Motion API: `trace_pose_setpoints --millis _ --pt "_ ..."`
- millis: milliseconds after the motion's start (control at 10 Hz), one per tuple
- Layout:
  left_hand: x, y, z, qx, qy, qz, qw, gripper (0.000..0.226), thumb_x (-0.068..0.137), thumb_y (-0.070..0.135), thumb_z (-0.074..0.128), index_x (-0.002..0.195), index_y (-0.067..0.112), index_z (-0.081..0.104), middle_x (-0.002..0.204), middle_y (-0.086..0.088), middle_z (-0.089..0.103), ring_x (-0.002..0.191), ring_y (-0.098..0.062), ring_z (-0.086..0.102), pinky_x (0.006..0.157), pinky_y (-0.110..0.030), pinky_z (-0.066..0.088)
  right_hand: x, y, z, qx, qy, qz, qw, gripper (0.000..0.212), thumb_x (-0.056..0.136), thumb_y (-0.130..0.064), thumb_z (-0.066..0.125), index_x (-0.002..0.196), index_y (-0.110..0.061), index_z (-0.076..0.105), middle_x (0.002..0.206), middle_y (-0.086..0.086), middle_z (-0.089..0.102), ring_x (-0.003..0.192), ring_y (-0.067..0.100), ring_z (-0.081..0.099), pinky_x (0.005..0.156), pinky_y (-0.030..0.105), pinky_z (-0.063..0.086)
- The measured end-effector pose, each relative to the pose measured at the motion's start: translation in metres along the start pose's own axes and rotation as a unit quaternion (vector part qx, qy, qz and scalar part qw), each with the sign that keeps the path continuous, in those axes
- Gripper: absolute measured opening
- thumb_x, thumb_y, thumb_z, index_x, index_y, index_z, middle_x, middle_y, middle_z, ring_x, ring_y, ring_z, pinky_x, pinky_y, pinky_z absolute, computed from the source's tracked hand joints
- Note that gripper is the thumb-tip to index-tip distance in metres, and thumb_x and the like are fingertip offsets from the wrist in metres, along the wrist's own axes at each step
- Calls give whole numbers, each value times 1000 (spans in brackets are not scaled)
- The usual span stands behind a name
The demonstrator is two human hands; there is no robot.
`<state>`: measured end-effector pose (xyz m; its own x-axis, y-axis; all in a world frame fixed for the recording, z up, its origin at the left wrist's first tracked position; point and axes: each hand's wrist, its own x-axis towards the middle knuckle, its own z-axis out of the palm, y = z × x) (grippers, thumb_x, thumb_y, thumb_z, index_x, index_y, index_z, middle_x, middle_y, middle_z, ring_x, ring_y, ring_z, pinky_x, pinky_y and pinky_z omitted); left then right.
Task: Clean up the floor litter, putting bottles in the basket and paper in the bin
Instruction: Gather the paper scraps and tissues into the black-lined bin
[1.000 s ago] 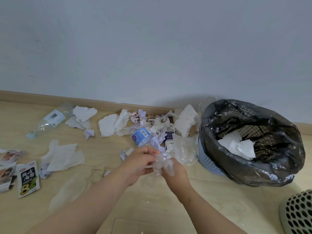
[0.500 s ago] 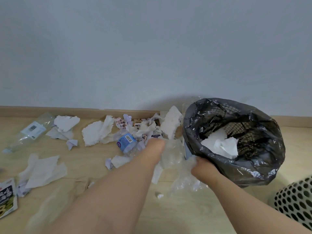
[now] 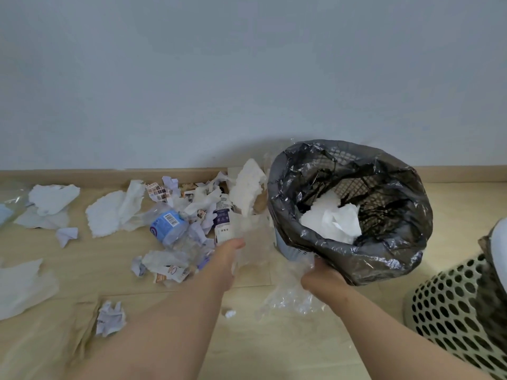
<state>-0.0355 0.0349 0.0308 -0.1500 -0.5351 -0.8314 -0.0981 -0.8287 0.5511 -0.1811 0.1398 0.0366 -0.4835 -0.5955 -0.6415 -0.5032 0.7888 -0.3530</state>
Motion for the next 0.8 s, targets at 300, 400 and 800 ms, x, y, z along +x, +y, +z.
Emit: trace_pose_setpoints --millis 300,400,800 --pt "12 1 -4 90 -39 37 994 39 93 22 54 132 28 49 150 -4 30 138 -24 26 100 -38 28 -7 4 -5 18 -8 3 1000 20 90 -8 44 103 -18 32 70 -5 31 91 20 40 78 27 35" --pt "17 1 0 186 -6 62 981 47 92 16 56 137 17 44 145 -11 35 133 -28 35 97 -28 33 -10 0 -6 13 -19 -9 1000 17 88 -7 47 99 -15 38 71 -5 35 89 20 42 76 25 36" --pt "17 1 1 195 -2 129 972 39 91 10 57 129 13 52 134 -10 47 100 -18 43 67 -23 38 -14 -6 -5 -13 -50 -13 999 6 90 -2 44 92 -8 43 85 2 42 91 19 42 57 15 34"
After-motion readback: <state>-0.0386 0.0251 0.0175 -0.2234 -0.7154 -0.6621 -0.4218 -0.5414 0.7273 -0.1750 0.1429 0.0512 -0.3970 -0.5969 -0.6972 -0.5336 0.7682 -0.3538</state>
